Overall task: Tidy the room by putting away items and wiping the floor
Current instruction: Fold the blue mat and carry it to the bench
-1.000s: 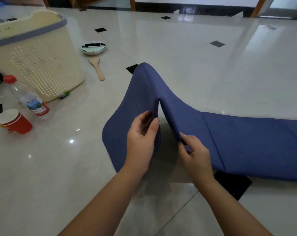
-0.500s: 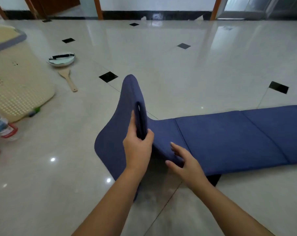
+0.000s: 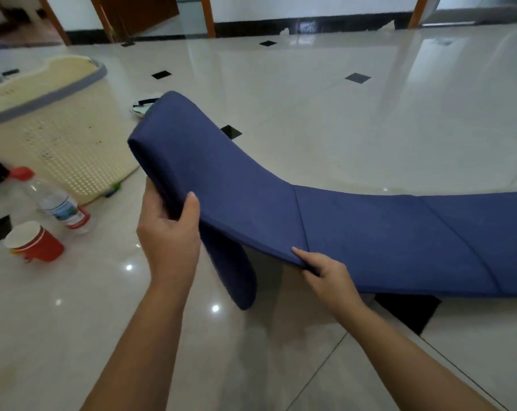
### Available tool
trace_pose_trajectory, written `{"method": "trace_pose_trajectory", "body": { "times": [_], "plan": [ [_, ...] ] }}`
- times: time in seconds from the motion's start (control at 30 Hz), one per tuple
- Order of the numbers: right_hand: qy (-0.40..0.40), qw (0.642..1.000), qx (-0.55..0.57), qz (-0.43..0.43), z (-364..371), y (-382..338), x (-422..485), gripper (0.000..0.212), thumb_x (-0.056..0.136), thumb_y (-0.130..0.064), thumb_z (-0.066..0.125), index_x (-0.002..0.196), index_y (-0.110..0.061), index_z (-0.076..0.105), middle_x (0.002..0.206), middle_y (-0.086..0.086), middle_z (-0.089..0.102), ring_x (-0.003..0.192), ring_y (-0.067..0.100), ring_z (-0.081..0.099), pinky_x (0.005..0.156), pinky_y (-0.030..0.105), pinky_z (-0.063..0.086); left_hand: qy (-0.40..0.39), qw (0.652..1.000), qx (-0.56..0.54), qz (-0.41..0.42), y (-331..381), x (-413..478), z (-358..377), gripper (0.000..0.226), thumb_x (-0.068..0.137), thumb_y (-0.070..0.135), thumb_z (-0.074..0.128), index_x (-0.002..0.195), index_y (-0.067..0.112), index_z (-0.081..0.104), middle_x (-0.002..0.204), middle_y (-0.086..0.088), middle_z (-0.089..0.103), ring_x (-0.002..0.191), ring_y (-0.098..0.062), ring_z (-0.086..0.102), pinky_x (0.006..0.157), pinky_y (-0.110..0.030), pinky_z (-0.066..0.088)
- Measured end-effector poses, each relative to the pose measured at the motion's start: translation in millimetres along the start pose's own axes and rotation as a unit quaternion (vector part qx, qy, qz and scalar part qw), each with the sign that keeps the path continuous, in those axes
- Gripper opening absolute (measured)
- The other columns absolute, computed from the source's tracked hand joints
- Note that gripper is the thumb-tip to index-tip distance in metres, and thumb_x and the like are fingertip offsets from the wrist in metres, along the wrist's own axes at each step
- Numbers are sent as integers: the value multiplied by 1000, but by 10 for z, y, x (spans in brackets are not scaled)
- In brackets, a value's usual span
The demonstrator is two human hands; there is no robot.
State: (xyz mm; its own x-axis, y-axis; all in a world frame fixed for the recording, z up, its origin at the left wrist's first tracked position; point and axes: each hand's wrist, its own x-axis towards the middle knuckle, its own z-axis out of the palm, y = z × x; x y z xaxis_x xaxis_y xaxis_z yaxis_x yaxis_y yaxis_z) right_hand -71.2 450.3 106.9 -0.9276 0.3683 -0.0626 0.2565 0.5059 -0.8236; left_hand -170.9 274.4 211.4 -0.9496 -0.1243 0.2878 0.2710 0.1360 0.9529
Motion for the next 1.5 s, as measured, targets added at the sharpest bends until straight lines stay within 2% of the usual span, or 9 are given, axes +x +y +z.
{"method": "trace_pose_trajectory", "body": {
  "times": [0.27, 0.47, 0.6, 0.7, 0.9, 1.03, 1.2, 1.3, 1.5],
  "plan": [
    [-244, 955, 156, 61, 465, -237, -7, 60, 87, -12, 62, 140, -24, 38, 138, -7, 46, 121, 6, 43, 98, 18, 39, -69, 984, 78, 142, 113, -50, -84, 57, 88, 9, 60, 139, 25, 39, 130, 27, 47, 119, 13, 47, 100, -12, 41],
    [21, 951, 243, 191, -425, 531, -309, 44, 90, -10, 55, 133, -16, 45, 122, 9, 57, 97, 17, 58, 66, 16, 49, -260, 922, 140, 249, -261, -812, 666, 62, 80, 24, 59, 138, 12, 41, 124, -5, 63, 109, -12, 57, 96, -18, 41],
    [194, 912, 261, 252, -936, 947, -624, 32, 92, 2, 45, 120, -10, 51, 108, 16, 59, 100, 35, 57, 68, 30, 45, -512, 807, 239, 175, -432, -1248, 1149, 70, 84, 42, 61, 144, 21, 31, 153, -3, 30, 139, -19, 31, 116, -33, 27],
    [241, 897, 227, 292, -1135, 1125, -860, 43, 92, 1, 44, 133, -10, 43, 117, 13, 55, 96, 29, 55, 78, 36, 41, -543, 747, 370, 98, -795, -1352, 1225, 65, 92, 46, 47, 147, 20, 24, 158, -5, 12, 146, -21, 11, 120, -39, 11],
    [182, 944, 69, 265, -1198, 1226, -978, 44, 90, -9, 55, 133, -13, 46, 128, 10, 55, 103, 19, 53, 84, 28, 38, -332, 854, 400, 35, -1380, -1192, 815, 48, 93, 30, 50, 135, 9, 46, 150, -16, 33, 142, -31, 23, 116, -49, 13],
    [141, 953, -7, 266, -1006, 1222, -765, 59, 87, -28, 60, 140, -18, 37, 137, 10, 43, 126, 25, 42, 101, 33, 35, -230, 863, 429, -135, -1456, -859, 587, 58, 91, 35, 51, 140, 6, 36, 143, -22, 38, 132, -38, 35, 106, -51, 28],
    [164, 915, -15, 367, -877, 1286, -559, 77, 78, -38, 69, 141, -12, 33, 138, 18, 42, 124, 36, 43, 102, 44, 39, -233, 906, 311, -168, -1480, -906, 442, 36, 94, 21, 49, 121, -1, 49, 119, -20, 55, 104, -34, 55, 87, -39, 44],
    [216, 923, -94, 303, -884, 1280, -514, 66, 76, -35, 72, 132, -12, 46, 128, 20, 46, 120, 37, 41, 101, 41, 35, -199, 934, 239, -175, -1478, -1100, 347, 31, 94, 17, 50, 120, 2, 42, 116, -11, 51, 103, -25, 52, 88, -38, 45],
    [132, 925, -186, 304, -797, 1395, -454, 63, 85, -40, 60, 140, -20, 38, 132, 22, 41, 122, 38, 34, 102, 39, 31, -242, 895, 278, -251, -1706, -1132, 371, 40, 91, 21, 56, 122, 1, 40, 123, -17, 53, 106, -30, 53, 89, -36, 43]
  ]
}}
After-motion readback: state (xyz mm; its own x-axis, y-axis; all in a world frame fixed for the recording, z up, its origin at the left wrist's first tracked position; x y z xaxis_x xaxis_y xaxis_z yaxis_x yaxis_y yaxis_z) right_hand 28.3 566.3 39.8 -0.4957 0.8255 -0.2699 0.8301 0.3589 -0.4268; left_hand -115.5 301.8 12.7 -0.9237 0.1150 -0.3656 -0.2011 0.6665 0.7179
